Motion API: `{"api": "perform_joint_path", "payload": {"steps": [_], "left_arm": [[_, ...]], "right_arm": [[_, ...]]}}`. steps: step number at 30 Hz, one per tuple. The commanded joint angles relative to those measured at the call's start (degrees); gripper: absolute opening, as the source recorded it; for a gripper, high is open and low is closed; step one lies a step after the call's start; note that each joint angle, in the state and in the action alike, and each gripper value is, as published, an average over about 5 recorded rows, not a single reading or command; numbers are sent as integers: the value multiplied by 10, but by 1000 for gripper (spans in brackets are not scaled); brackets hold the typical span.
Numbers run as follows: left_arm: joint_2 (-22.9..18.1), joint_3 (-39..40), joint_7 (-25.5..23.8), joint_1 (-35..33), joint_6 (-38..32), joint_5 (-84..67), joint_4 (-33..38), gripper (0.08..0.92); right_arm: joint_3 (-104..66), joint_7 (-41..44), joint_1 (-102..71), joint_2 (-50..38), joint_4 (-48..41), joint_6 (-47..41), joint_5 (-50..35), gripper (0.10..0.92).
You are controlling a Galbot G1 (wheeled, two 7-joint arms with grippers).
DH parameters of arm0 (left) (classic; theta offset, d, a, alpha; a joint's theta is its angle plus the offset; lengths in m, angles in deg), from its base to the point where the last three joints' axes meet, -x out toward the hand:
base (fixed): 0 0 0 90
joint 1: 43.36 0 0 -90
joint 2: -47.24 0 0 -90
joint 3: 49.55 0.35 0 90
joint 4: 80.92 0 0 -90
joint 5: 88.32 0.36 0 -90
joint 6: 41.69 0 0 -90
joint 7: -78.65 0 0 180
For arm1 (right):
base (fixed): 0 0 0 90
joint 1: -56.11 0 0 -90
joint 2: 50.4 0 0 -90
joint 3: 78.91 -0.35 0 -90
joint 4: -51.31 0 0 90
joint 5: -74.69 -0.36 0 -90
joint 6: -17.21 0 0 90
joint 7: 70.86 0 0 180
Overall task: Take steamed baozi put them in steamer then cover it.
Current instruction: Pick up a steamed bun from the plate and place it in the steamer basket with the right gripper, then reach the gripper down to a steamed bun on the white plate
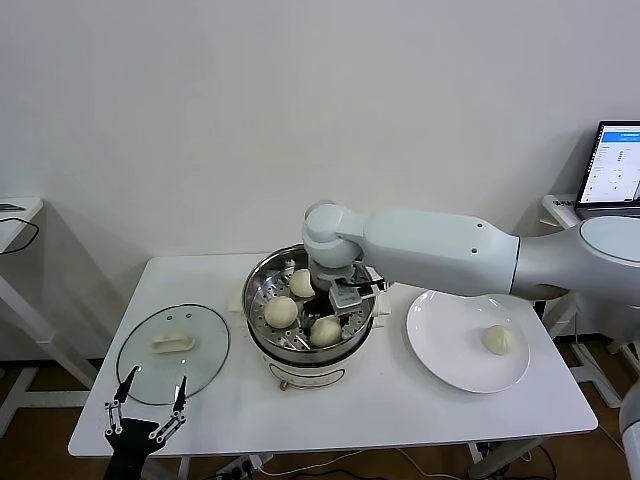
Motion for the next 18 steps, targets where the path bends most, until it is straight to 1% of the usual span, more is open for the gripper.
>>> {"api": "perform_joint_path", "payload": {"steps": [1,7,11,13,17,18], "left_arm": [[-1,-4,0,0,-1,-1,-3,823],[0,-9,0,3,1,-4,-4,823],[0,-7,0,4,2,-4,-2,823],[0,-4,0,4,3,-3,-2,823],[1,2,1,3,3,-1,1,823],[1,4,1,3,3,0,1,823]], "right_arm": [[-5,1,-2,3,-3,-8,-3,818],[-57,26,13,-28,7,-37,-47,823],[-126,58,29,-75,-15,-95,-106,823],[-151,66,43,-111,-30,-165,-154,823],[-169,76,64,-196,-61,-358,-269,823],[-170,80,64,-214,-74,-390,-285,823]]}}
